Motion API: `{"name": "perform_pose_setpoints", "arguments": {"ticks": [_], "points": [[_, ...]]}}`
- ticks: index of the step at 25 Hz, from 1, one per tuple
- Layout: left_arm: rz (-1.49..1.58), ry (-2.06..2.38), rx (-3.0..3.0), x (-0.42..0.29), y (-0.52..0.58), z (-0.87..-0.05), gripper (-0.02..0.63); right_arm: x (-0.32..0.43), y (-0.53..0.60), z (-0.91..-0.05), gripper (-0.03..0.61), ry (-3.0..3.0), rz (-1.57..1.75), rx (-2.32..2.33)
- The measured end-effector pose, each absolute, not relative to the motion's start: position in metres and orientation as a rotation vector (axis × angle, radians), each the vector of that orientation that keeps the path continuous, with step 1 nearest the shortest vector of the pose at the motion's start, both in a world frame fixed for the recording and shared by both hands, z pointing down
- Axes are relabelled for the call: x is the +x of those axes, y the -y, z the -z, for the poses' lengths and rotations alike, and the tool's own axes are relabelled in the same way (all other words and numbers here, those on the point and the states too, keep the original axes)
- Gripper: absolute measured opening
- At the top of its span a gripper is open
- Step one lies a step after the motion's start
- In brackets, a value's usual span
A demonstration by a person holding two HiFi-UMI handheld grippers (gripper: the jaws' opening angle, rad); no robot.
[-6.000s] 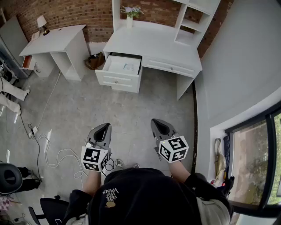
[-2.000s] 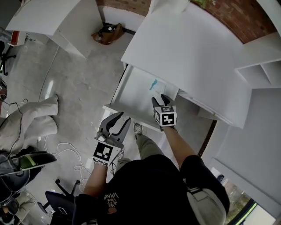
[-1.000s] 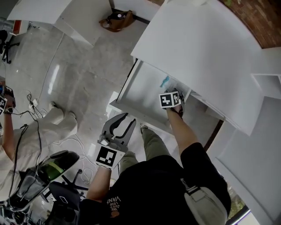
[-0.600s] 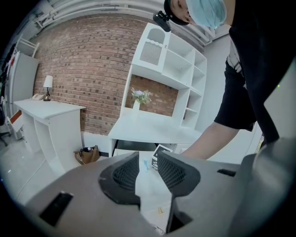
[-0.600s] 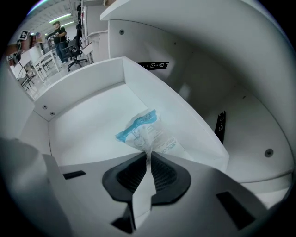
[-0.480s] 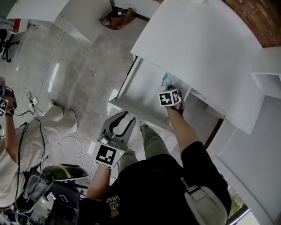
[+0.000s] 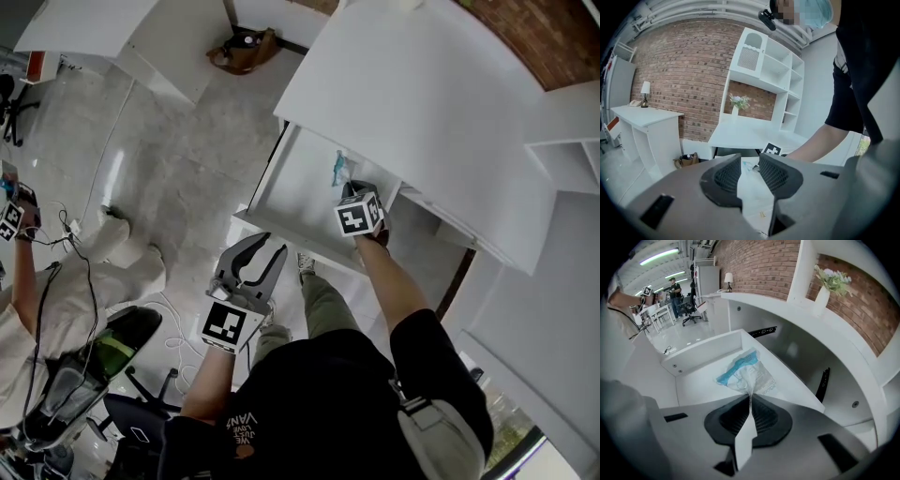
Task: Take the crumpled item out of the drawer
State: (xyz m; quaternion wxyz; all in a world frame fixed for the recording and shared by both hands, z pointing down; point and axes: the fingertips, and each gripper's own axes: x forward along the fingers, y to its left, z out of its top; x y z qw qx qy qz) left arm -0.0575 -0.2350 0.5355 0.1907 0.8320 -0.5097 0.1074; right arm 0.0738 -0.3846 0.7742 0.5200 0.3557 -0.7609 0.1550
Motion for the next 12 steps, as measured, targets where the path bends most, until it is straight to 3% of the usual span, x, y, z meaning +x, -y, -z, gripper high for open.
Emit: {"name": "perform_pose_setpoints", "arguments": {"ticks": [12], "points": [[-0.282,1.427,2.402,-0.061,0.191,-0.511,0.101,0.064,0.334,-0.674,0.014,2.009,-0.290,0.891]]}}
